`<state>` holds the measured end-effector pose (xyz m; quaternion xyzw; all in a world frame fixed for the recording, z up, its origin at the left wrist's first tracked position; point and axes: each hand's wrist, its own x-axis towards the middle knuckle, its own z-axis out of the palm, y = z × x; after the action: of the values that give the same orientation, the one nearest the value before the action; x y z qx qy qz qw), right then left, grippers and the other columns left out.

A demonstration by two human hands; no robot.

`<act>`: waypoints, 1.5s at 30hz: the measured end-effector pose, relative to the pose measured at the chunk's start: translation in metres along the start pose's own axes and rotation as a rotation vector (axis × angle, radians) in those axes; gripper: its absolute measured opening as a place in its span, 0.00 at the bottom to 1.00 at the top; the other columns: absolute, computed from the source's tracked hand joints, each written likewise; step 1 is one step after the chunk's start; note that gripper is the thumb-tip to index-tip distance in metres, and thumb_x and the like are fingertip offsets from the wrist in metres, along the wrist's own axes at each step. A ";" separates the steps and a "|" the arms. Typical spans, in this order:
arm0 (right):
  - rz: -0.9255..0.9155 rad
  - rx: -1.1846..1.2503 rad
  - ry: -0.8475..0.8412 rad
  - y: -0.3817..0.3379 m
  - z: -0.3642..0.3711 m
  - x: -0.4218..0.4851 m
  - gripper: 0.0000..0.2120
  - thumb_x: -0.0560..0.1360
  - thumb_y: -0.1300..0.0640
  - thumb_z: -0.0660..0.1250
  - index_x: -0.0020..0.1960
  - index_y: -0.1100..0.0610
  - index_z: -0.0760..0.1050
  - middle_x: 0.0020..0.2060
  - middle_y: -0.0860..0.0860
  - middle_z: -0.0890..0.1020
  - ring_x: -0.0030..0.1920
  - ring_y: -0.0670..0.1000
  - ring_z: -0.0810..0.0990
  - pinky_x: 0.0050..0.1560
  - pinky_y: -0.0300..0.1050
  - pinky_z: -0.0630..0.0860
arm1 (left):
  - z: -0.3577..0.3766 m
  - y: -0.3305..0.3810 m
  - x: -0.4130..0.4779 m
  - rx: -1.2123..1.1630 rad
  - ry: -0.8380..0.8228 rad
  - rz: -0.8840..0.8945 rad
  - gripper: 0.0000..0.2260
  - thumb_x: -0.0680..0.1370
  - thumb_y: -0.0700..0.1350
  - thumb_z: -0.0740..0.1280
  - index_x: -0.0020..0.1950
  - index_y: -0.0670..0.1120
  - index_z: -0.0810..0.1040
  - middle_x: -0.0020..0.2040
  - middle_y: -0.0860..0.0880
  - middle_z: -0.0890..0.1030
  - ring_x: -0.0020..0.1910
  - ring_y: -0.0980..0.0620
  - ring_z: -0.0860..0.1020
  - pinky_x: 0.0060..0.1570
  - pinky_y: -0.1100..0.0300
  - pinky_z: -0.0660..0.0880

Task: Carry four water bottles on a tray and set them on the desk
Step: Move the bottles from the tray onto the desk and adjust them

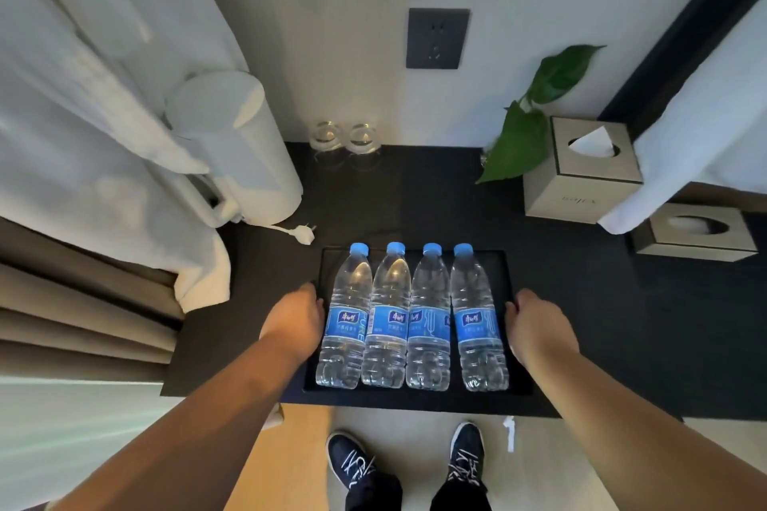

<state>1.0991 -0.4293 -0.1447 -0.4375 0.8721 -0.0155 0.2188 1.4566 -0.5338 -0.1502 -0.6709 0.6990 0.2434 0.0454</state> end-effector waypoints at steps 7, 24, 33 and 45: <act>-0.020 -0.078 -0.037 0.001 -0.001 0.004 0.10 0.84 0.49 0.57 0.52 0.55 0.71 0.36 0.51 0.77 0.35 0.53 0.77 0.29 0.45 0.68 | -0.003 0.006 -0.001 0.057 -0.040 -0.015 0.10 0.84 0.45 0.61 0.59 0.40 0.74 0.53 0.40 0.82 0.51 0.41 0.81 0.47 0.52 0.75; -0.098 0.111 -0.003 -0.022 -0.038 0.014 0.11 0.83 0.46 0.59 0.47 0.49 0.74 0.34 0.49 0.81 0.32 0.51 0.81 0.28 0.45 0.74 | -0.038 0.030 -0.001 -0.154 0.102 -0.018 0.15 0.80 0.62 0.59 0.44 0.52 0.72 0.37 0.52 0.80 0.36 0.53 0.78 0.34 0.57 0.73; -0.180 0.036 -0.091 -0.057 -0.044 0.043 0.17 0.82 0.40 0.59 0.58 0.52 0.75 0.43 0.49 0.80 0.41 0.50 0.80 0.35 0.46 0.75 | -0.036 0.121 -0.010 -0.081 0.244 0.202 0.09 0.79 0.57 0.65 0.48 0.52 0.76 0.45 0.53 0.78 0.39 0.53 0.78 0.39 0.57 0.77; -0.203 -0.004 -0.261 -0.067 -0.044 0.080 0.22 0.78 0.34 0.63 0.49 0.53 0.78 0.37 0.50 0.82 0.36 0.50 0.83 0.32 0.44 0.77 | -0.003 0.209 0.024 0.047 -0.020 -0.062 0.15 0.77 0.58 0.63 0.47 0.47 0.79 0.44 0.47 0.82 0.44 0.47 0.82 0.44 0.54 0.80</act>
<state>1.0907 -0.5392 -0.1192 -0.5219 0.7877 0.0211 0.3267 1.2541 -0.5608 -0.0986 -0.6885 0.6829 0.2322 0.0757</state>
